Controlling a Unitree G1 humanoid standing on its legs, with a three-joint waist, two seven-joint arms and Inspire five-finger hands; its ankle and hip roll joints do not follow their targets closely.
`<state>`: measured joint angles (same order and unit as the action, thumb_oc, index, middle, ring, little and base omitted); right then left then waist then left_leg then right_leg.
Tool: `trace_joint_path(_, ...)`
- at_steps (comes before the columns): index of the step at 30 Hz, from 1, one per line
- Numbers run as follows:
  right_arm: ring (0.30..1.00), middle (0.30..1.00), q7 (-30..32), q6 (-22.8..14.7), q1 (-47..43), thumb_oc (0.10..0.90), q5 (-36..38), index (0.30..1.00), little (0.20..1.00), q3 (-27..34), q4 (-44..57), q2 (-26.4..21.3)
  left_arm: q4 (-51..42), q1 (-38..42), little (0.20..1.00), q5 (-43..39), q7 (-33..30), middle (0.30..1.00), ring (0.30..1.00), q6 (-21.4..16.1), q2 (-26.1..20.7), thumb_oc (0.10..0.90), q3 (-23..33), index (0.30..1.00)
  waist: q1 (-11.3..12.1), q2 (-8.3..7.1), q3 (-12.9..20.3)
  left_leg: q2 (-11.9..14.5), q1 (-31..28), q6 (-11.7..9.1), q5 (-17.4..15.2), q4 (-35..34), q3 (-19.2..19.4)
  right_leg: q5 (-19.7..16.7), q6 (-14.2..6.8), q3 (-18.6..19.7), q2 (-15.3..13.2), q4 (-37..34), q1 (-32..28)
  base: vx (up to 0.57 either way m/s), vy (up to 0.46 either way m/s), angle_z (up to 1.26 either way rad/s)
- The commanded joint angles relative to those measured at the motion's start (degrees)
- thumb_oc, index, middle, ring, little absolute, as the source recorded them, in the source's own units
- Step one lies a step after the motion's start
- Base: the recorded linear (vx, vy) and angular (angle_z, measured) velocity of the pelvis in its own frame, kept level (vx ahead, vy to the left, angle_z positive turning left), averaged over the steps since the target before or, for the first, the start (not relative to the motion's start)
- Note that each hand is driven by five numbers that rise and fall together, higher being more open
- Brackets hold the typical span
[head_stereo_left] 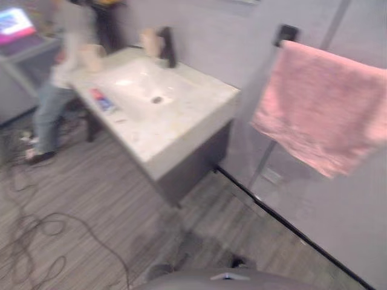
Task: Organize the bathroom.
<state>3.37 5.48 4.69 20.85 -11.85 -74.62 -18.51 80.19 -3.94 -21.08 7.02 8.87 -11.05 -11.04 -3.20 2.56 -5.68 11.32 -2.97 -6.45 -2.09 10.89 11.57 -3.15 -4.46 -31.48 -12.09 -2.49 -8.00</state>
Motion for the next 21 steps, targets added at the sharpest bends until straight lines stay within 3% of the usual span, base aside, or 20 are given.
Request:
trace_joint_path(1, 0.900, 0.900, -0.3, -1.1, -4.7, 0.800, 0.3, 0.900, 0.900, 1.0, -1.5, 1.4, -3.7, 3.8, 0.900, 0.3, 0.0, 0.900, 0.900, -2.5, -1.9, 0.800, 1.5, 0.900, -0.8, -1.46, 1.5, -0.5, -3.9, 2.4, 3.8, -12.6, -4.2, 5.0, 0.9, 20.9, 4.0, 3.5, 4.3, -0.15, 0.653, 1.17)
trace_joint_path(4, 0.900, 0.900, -1.5, -2.1, -6.0, 0.800, -0.7, 0.900, 0.900, 1.0, -1.0, 1.4, -3.3, 3.6, 0.900, 1.0, -0.7, 0.900, 0.900, -1.2, -2.5, 0.800, 0.6, 0.900, -0.9, -0.37, 1.3, -2.2, -4.7, 3.0, 3.2, -15.9, -4.7, 3.7, -1.9, 21.0, 1.3, 4.3, 5.1, -0.15, 0.644, 1.02)
trace_joint_path(5, 0.900, 0.900, -3.4, -4.0, -6.9, 0.800, 0.1, 0.900, 0.900, 0.1, 0.6, 1.8, -2.8, 3.5, 0.900, 1.6, -1.3, 0.900, 0.900, -0.5, -2.8, 0.800, -0.2, 0.900, -0.7, -0.04, 1.2, -4.6, -4.1, 4.1, 2.0, -15.9, -6.4, 1.5, -2.8, 21.2, -1.4, 5.0, 5.8, -0.12, 0.519, 0.92)
trace_joint_path(7, 0.900, 0.900, -3.8, -4.1, -7.1, 0.800, -0.3, 0.900, 0.900, -0.2, 1.2, 2.0, -2.5, 3.4, 0.900, 1.2, -1.7, 0.900, 0.900, -0.4, -2.9, 0.800, -0.7, 0.900, -0.5, -0.01, 1.1, -5.8, -3.9, 4.6, 1.5, -15.9, -6.7, 0.2, -2.8, 21.1, -2.7, 5.5, 6.2, -0.09, 0.445, 0.79)
trace_joint_path(9, 0.900, 0.900, -5.5, -5.6, -7.6, 0.800, -1.8, 0.900, 0.900, -0.8, 2.3, 2.7, -2.0, 2.9, 0.900, 1.6, -2.2, 0.900, 0.900, -0.2, -3.1, 0.800, -1.7, 0.900, 0.1, -0.40, 0.9, -9.0, -4.2, 6.4, 0.3, -15.9, -6.3, -8.2, -3.6, 20.7, -7.9, 10.2, 9.4, -0.11, 0.578, 0.86)
trace_joint_path(10, 0.900, 0.900, -5.4, -6.4, -7.7, 0.800, -2.5, 0.900, 0.900, -1.1, 2.4, 2.9, -2.1, 2.9, 0.900, 1.9, -2.2, 0.900, 0.900, -0.2, -3.3, 0.800, -2.1, 0.900, 0.2, -0.38, 0.7, -9.3, -4.4, 6.8, 0.2, -15.9, -5.9, -9.0, -3.6, 20.6, -8.3, 12.0, 10.2, -0.11, 0.524, 0.48)
trace_joint_path(12, 0.900, 0.900, -6.2, -8.9, -7.8, 0.800, -2.3, 0.900, 0.900, -1.7, 2.8, 2.9, -2.5, 2.9, 0.900, 3.5, -2.3, 0.900, 0.900, -0.4, -3.7, 0.800, -2.6, 0.900, 0.0, -0.20, 0.2, -9.9, -4.7, 7.5, -0.1, -15.9, -5.9, -8.9, -3.3, 21.6, -7.3, 15.3, 11.9, -0.06, 0.299, 0.21)
trace_joint_path(14, 0.900, 0.900, -8.6, -14.5, -8.1, 0.800, -3.6, 0.900, 0.900, -3.3, 4.8, 3.0, -3.1, 3.7, 0.900, 5.3, -2.6, 0.900, 0.900, -0.5, -4.5, 0.800, -3.8, 0.900, -1.0, -0.41, 0.0, -10.6, -4.0, 8.2, 0.2, -15.9, -7.3, -5.9, -2.2, 23.3, -1.3, 16.6, 13.1, -0.01, 0.214, 0.41)
trace_joint_path(16, 0.900, 0.900, -10.2, -17.4, -8.4, 0.800, -9.6, 0.900, 0.900, -6.6, 6.4, 3.0, -3.7, 4.6, 0.900, 7.1, -3.2, 0.900, 0.900, 0.0, -5.0, 0.800, -3.5, 0.900, -1.6, -1.37, -0.1, -11.3, -3.7, 8.4, 0.2, -15.9, -7.1, -3.8, -2.3, 24.3, 3.0, 15.6, 13.7, 0.03, 0.111, 0.64)
trace_joint_path(19, 0.900, 0.900, -9.6, -21.0, -8.3, 0.800, -12.3, 0.900, 0.900, -10.7, 8.7, 2.1, -4.6, 6.2, 0.900, 8.0, -3.5, 0.900, 0.900, -0.1, -5.6, 0.800, -3.2, 0.900, -2.8, -3.18, 0.1, -13.0, -3.7, 8.8, -0.5, -15.9, -7.0, -1.0, -2.3, 25.9, 9.8, 10.2, 15.1, 0.07, 0.062, 0.57)
trace_joint_path(21, 0.900, 0.900, -9.7, -22.6, -8.4, 0.800, -9.9, 0.900, 0.900, -11.7, 10.4, 1.6, -5.4, 7.0, 0.900, 7.6, -2.8, 0.900, 0.900, -1.2, -5.5, 0.800, -3.1, 0.900, -3.1, -4.08, 0.1, -14.4, -3.9, 9.2, -0.9, -15.9, -7.6, -1.7, -2.1, 26.6, 12.2, 7.2, 15.8, 0.07, 0.041, 0.34)
